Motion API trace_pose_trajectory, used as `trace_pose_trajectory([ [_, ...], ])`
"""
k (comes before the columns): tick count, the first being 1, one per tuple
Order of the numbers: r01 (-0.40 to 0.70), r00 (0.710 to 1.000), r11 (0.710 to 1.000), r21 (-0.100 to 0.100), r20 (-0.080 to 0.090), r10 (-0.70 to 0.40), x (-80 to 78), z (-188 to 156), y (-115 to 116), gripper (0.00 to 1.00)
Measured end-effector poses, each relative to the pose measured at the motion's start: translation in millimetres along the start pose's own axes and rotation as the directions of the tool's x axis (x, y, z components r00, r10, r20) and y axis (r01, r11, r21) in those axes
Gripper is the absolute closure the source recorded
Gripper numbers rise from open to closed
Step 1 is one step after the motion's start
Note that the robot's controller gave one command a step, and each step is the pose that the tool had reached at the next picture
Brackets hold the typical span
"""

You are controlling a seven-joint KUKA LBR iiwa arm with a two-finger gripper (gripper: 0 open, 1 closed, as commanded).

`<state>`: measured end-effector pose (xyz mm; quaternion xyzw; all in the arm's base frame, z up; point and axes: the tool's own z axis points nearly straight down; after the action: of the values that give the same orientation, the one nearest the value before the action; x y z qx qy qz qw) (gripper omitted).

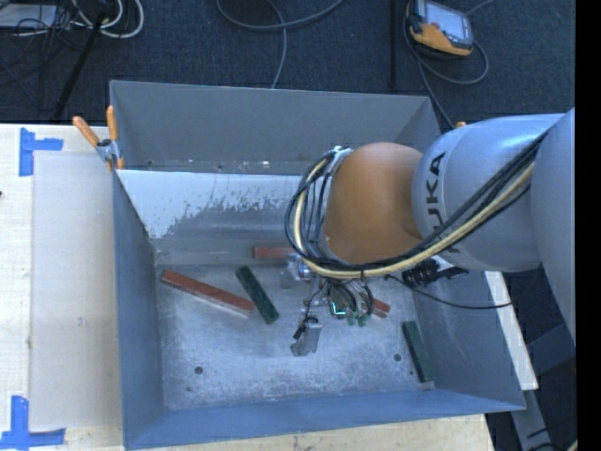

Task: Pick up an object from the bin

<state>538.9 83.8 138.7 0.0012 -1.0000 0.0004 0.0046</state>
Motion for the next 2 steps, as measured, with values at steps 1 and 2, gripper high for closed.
trace_pose_trajectory([
  [1,0.158,0.987,0.987,-0.002,0.009,-0.158,-71.0,71.1,89.4,0.00],
  [2,0.153,0.988,0.988,0.000,0.011,-0.153,-72.0,67.6,86.7,1.00],
])
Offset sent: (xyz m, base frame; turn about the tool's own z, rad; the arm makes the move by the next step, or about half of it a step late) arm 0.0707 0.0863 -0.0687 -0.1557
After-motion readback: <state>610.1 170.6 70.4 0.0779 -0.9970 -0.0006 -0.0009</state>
